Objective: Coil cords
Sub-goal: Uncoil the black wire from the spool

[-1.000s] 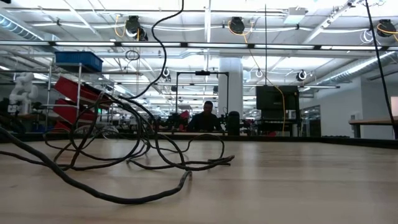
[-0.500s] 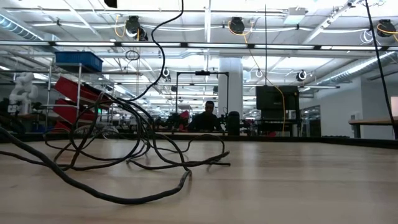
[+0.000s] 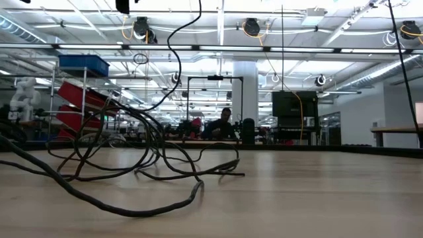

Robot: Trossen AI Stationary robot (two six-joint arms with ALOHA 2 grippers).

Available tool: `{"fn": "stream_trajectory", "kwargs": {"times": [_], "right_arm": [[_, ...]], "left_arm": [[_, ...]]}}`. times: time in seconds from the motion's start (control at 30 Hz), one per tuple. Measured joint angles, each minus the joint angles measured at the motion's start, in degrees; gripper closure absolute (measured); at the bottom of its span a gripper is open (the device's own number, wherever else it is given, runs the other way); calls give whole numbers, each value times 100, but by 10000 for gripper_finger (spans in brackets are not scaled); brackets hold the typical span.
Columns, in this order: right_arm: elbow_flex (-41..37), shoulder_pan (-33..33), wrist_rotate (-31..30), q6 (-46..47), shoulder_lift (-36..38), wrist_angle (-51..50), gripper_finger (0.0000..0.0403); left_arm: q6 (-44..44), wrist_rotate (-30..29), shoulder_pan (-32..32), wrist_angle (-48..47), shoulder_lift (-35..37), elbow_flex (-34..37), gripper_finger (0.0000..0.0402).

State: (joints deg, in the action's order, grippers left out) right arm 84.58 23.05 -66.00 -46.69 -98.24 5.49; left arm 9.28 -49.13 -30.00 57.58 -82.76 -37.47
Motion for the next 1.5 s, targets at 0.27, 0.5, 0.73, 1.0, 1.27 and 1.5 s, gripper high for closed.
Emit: {"fn": "stream_trajectory", "kwargs": {"times": [0.27, 0.5, 0.73, 1.0, 1.27, 1.5], "right_arm": [[0, -9, 28, 45, 0, 27, 403], [0, -7, 31, 56, 0, 27, 403], [0, 25, 31, 102, 0, 12, 403], [0, 183, 29, 97, 0, 5, 403], [0, 292, 36, 250, 0, -62, 403], [0, 485, 51, 270, -2, -30, 403]], "left_arm": [[205, 72, 15, -26, 2, 0, 268], [354, 83, 15, -28, 2, 0, 379], [365, 218, 15, 2, 9, 0, 393], [1072, 399, -292, 21, 707, 2, 398], [2010, -18, -949, -370, 1792, 2, 399], [3089, -1991, -1436, -1351, 2450, 2, 400]]}}
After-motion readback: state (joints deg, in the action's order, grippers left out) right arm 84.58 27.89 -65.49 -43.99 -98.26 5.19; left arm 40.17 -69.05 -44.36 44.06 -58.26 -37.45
